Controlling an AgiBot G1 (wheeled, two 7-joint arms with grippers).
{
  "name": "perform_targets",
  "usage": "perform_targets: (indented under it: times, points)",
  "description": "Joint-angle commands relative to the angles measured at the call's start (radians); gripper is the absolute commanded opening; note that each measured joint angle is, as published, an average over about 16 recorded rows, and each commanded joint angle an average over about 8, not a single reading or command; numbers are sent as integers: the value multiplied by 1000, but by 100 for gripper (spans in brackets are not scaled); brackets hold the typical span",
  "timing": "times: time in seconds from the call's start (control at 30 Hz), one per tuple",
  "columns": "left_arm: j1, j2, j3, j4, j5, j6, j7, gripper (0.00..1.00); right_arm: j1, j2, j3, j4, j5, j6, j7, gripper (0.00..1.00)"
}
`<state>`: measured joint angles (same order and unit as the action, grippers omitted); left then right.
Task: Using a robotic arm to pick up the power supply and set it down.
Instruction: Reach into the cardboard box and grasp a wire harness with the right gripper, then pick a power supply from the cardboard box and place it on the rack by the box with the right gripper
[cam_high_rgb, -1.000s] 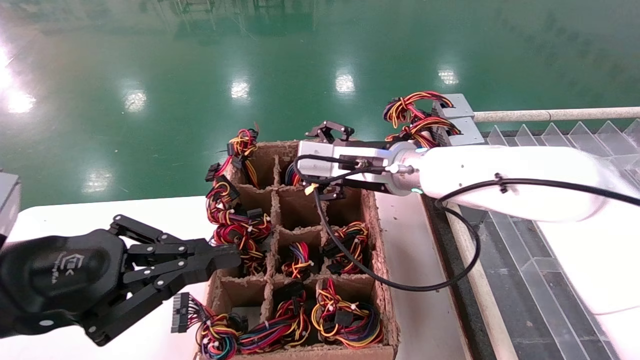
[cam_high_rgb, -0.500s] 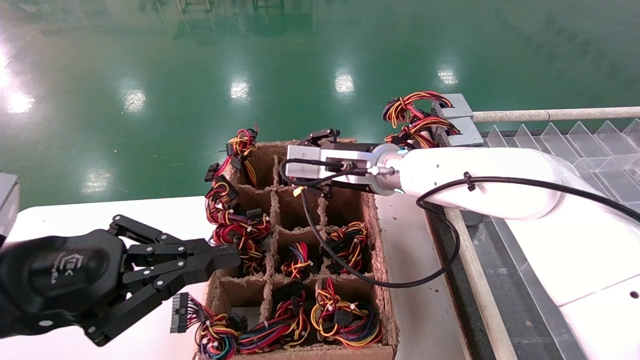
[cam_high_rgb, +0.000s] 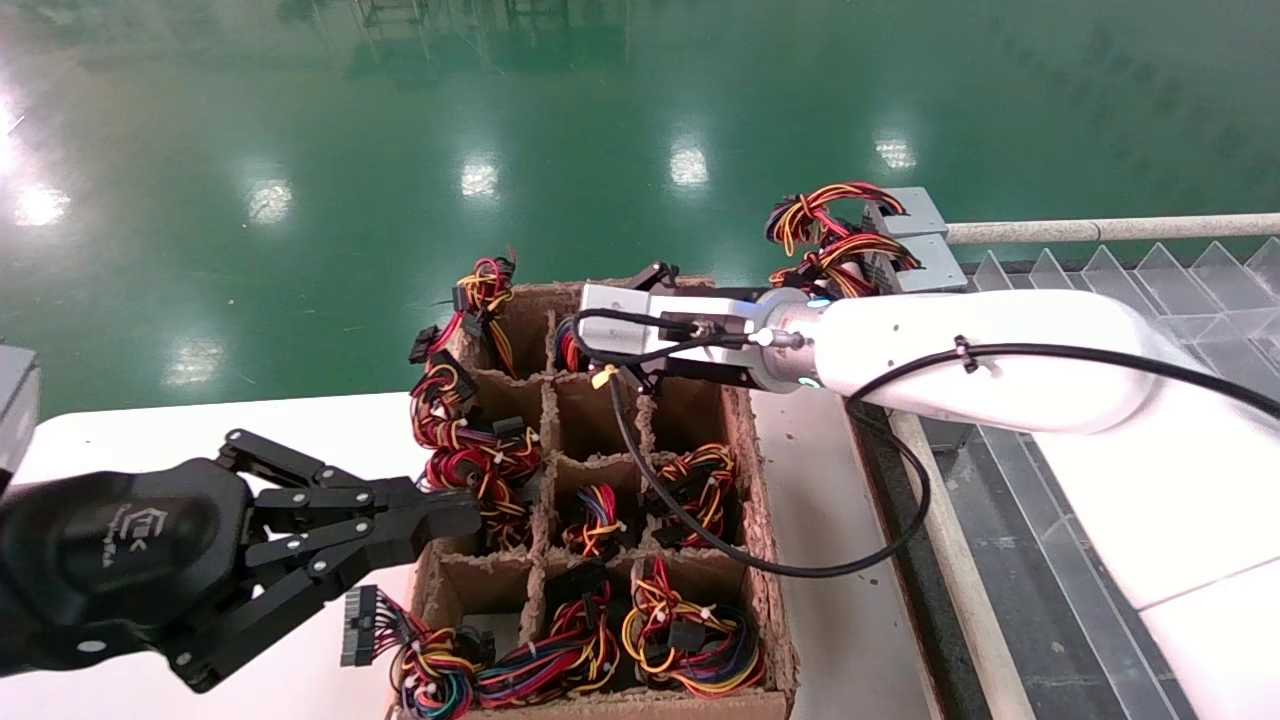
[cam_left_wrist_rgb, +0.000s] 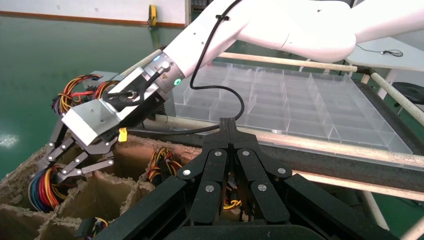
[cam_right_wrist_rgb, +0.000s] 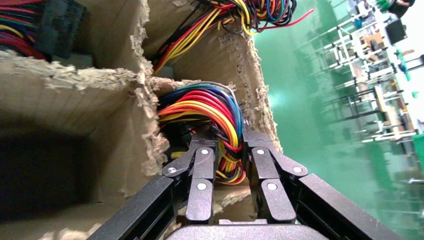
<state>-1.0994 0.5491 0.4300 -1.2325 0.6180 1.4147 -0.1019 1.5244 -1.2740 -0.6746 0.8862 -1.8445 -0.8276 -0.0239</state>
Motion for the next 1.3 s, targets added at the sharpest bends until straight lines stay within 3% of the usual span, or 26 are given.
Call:
perform_targets:
  times: [0.03,0.43,0.77,1.03,1.3]
  points:
    - [0,0,0,0,0,0,0,0,-3,5,4,0,11,-7,5,0]
    - [0,0,0,0,0,0,0,0,8,125,99,149,138,-67,154,0]
    - [0,0,0,0,0,0,0,0,8,225,231,275,270,-8,255,0]
    - [0,0,0,0,0,0,0,0,16,292,325,331,338,50,174,0]
    - [0,0,0,0,0,0,0,0,74,363,377,260,332,75,72,0]
